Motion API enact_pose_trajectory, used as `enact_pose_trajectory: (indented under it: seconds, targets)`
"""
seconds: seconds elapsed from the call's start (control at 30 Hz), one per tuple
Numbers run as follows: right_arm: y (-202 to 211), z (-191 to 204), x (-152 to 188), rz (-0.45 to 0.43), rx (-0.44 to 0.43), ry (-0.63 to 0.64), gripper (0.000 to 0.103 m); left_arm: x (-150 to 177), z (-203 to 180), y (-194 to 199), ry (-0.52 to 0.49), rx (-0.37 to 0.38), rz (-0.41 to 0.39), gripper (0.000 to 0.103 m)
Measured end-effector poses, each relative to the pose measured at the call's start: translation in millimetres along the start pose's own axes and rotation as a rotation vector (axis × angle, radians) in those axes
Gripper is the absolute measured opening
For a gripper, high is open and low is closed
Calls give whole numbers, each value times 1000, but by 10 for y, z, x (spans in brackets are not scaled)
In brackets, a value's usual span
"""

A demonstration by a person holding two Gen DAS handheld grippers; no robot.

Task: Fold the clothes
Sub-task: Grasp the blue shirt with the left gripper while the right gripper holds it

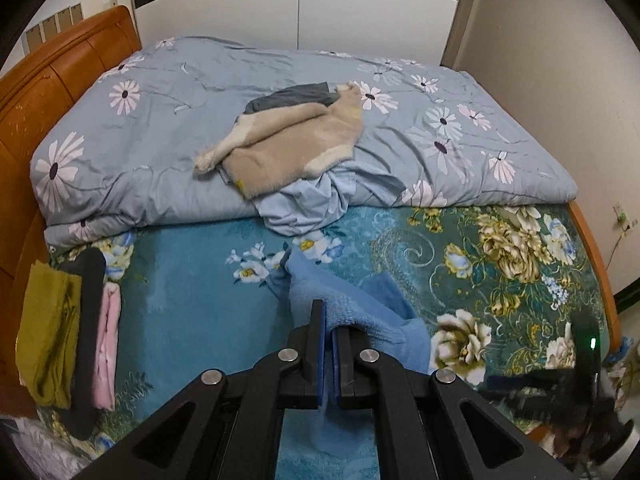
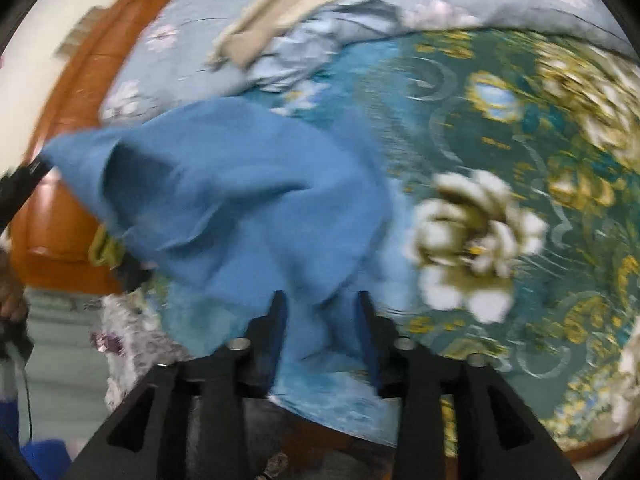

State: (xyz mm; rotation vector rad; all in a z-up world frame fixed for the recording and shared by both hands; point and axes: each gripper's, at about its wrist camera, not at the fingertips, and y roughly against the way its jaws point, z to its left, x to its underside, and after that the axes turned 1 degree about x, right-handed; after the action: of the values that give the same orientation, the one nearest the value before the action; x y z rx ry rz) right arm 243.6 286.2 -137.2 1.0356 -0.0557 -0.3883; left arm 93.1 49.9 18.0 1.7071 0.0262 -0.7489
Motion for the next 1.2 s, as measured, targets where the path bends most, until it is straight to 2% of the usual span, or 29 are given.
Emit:
enact_pose_trajectory:
  seconds: [0.03,0.07,0.17,0.3,0.5,0.53,0.57,0.63,0.7,0.87,0.97,1.1,1.2]
  targets:
    - [-28,94,-1,6,-29,40,55,-42,-24,15,-8,1,-7,3]
    - [-66,198,-2,14,-37,80,58,-83,-48,30,-15,2,-14,3]
    - [-234,390,-21,26,53,178,59,-198,-121,81,-36,7,-33,3]
    - [-391,270,-103,22,106,127,59,-304,-226,203,-73,16,-58,3]
    - [-604,135,-213,23,19,-21,58,-440,-265,416,-90,21,-98,3]
    - [-636,153,-220,28,5,-33,53,-458,-244,441,-82,18,-106,3]
    - [-665,170,-230,33,-7,-43,33,-476,-222,466,-73,15,-113,3]
    - [-643,185,-286,34,0,-59,7,-512,-179,515,-57,8,-128,3]
    - [-562,177,-366,19,-20,-80,6,-547,-136,565,-40,2,-142,3]
    - [57,203,-718,-136,-32,-80,2,-619,-17,740,11,-6,-196,3]
    - [412,343,-882,-187,-54,-14,2,-647,-19,880,22,3,-235,3]
    - [515,649,-900,-179,-82,117,4,-685,-23,1066,37,14,-287,3]
    - [424,812,-838,-165,-88,194,7,-742,-99,1229,3,5,-324,3]
